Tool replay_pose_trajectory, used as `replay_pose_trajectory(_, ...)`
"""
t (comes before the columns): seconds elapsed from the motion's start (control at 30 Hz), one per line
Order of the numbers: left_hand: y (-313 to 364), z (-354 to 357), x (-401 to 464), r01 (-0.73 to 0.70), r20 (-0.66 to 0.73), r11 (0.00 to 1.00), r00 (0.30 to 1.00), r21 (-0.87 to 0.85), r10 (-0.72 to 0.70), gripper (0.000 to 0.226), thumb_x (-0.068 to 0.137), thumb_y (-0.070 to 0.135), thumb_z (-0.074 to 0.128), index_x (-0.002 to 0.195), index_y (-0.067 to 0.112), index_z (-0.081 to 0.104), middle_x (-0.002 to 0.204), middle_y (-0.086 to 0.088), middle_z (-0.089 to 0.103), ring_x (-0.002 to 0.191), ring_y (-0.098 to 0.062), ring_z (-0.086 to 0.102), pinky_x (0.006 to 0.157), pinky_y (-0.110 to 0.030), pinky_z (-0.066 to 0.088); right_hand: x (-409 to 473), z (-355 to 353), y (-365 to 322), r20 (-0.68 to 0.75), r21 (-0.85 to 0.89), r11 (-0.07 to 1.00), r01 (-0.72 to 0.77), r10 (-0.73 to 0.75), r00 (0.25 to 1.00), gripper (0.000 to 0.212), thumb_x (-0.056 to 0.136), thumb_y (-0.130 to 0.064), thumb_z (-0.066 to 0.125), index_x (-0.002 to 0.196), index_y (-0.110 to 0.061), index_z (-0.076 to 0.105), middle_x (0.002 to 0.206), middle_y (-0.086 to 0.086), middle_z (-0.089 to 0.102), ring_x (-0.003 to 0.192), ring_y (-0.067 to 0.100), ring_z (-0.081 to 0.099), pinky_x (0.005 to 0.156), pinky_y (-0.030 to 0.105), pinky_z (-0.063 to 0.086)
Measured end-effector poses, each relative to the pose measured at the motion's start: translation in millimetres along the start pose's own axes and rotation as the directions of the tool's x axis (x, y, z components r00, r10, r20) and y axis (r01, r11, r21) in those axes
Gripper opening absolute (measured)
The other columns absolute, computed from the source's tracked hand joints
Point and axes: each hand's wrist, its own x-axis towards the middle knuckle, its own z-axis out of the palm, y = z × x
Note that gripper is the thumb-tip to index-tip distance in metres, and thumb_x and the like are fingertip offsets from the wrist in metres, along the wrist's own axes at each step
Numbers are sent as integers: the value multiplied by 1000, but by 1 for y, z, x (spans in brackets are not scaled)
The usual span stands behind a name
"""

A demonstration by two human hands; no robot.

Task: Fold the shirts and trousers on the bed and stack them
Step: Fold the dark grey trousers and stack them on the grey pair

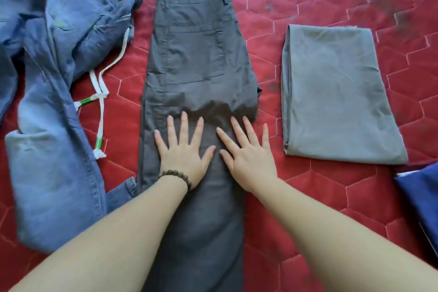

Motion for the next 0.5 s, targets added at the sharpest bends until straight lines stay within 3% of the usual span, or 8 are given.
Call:
replay_pose_trajectory(0.1, 1, -8, 18, 60, 9, 998, 998, 2, -60, 76, 85, 71, 7, 150, 34, -9, 161, -13, -9, 145, -37, -15, 109, -67, -4, 28, -14, 16, -30, 37, 995, 93, -92, 995, 55, 95, -55, 9, 149, -45, 10, 162, -3, 2, 149, 22, -5, 115, 57, -7)
replay_pose_trajectory(0.17, 3, -12, 18, 56, 10, 998, 998, -11, -55, 78, 84, 68, 14, 152, 31, 7, 160, -17, 6, 146, -39, -5, 108, -69, 0, 32, -23, 23, -159, 216, 970, 112, -78, 984, 49, 100, -44, 26, 148, -36, 31, 159, 4, 19, 148, 24, 11, 117, 54, 5)
replay_pose_trajectory(0.23, -1, -21, 25, 23, -66, 997, 997, -70, -28, 71, 84, 59, 28, 143, 21, 42, 147, -22, 34, 142, -42, 19, 108, -71, 10, 37, -32, 35, -362, 455, 890, 31, 153, 920, 41, 95, -22, 46, 135, -17, 54, 142, 14, 46, 133, 33, 40, 112, 49, 29)
replay_pose_trajectory(0.3, -9, -29, 45, -43, -197, 995, 980, -95, 24, 60, 85, 51, 35, 125, 12, 56, 132, -23, 48, 134, -40, 36, 108, -69, 17, 47, -41, 48, -324, 645, 757, -104, 393, 860, 29, 92, -12, 51, 119, -9, 60, 115, 12, 61, 109, 32, 56, 95, 37, 42)
replay_pose_trajectory(0.4, -19, -41, 80, -150, -185, 984, 974, -96, 130, 65, 88, 51, 32, 138, 11, 46, 145, -22, 38, 141, -37, 26, 114, -61, 14, 65, -48, 52, -61, 800, 551, -236, 467, 882, 14, 90, -18, 62, 103, -13, 61, 86, -4, 63, 86, 19, 61, 76, 25, 42)
replay_pose_trajectory(0.5, -22, -38, 103, -160, -46, 986, 986, -36, 158, 68, 94, 58, 20, 152, 23, 22, 160, -12, 14, 148, -32, 3, 117, -57, 3, 69, -54, 35, -53, 797, 568, -206, 405, 913, 22, 86, -23, 67, 107, -18, 61, 86, -10, 62, 83, 14, 58, 75, 26, 43)
